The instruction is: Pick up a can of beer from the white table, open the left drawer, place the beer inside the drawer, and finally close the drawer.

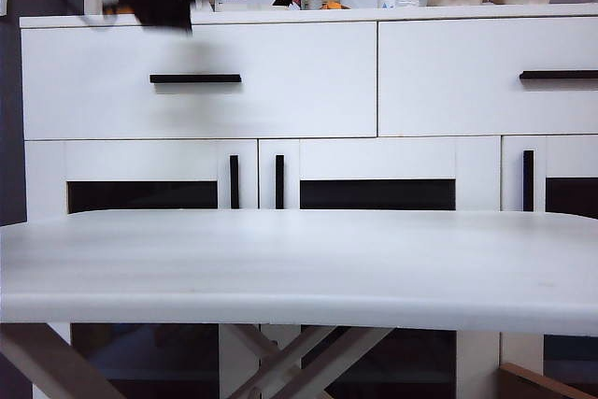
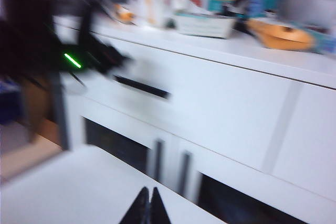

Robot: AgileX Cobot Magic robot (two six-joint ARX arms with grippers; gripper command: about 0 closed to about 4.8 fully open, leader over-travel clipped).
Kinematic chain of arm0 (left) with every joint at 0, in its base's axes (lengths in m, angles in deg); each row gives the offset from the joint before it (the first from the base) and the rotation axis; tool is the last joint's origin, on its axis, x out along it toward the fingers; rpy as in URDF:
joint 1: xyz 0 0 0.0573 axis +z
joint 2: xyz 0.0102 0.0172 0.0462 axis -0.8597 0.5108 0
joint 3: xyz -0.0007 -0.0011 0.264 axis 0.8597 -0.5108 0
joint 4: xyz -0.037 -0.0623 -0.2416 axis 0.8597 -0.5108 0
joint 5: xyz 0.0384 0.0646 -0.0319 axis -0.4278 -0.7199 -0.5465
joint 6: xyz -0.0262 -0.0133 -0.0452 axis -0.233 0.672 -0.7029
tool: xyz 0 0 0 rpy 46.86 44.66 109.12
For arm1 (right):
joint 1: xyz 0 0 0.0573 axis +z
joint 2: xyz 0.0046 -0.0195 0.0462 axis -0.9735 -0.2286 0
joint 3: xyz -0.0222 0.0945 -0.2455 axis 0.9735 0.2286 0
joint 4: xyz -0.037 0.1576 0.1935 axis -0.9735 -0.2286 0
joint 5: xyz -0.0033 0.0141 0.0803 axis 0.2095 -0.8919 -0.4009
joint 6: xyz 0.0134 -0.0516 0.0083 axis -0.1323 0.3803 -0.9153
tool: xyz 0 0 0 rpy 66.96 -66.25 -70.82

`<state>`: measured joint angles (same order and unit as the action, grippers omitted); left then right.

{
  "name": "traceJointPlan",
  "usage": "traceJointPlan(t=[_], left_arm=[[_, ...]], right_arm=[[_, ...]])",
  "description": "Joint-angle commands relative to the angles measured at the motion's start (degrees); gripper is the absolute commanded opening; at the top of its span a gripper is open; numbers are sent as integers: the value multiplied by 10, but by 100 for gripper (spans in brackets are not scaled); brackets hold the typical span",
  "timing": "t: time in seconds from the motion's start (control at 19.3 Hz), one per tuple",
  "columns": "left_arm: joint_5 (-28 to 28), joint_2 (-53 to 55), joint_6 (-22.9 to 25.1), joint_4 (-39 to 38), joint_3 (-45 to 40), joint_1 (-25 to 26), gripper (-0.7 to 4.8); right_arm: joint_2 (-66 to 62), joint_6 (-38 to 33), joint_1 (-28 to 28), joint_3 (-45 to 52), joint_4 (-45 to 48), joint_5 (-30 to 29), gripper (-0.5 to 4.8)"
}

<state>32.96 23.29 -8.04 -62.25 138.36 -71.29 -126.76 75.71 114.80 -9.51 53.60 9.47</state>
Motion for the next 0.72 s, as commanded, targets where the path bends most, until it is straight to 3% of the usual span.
traceJointPlan(t=[0.05,0.16,0.36,0.57,0.72], left_arm=[[7,-73,-10,-42,1,-10,-6],[7,-116,-10,-80,1,-20,-6],[-2,-214,-10,-168,-31,-72,-6],[-50,-333,26,-155,-151,-151,-6],[-58,-428,24,-141,-261,-201,-6]], right_arm=[[50,10,-19,-2,-84,5,-3],[81,11,-36,0,-141,5,-2],[146,10,-43,59,-155,5,-3],[217,-7,-43,146,-148,-8,-3],[260,-7,-44,195,-136,4,-3]])
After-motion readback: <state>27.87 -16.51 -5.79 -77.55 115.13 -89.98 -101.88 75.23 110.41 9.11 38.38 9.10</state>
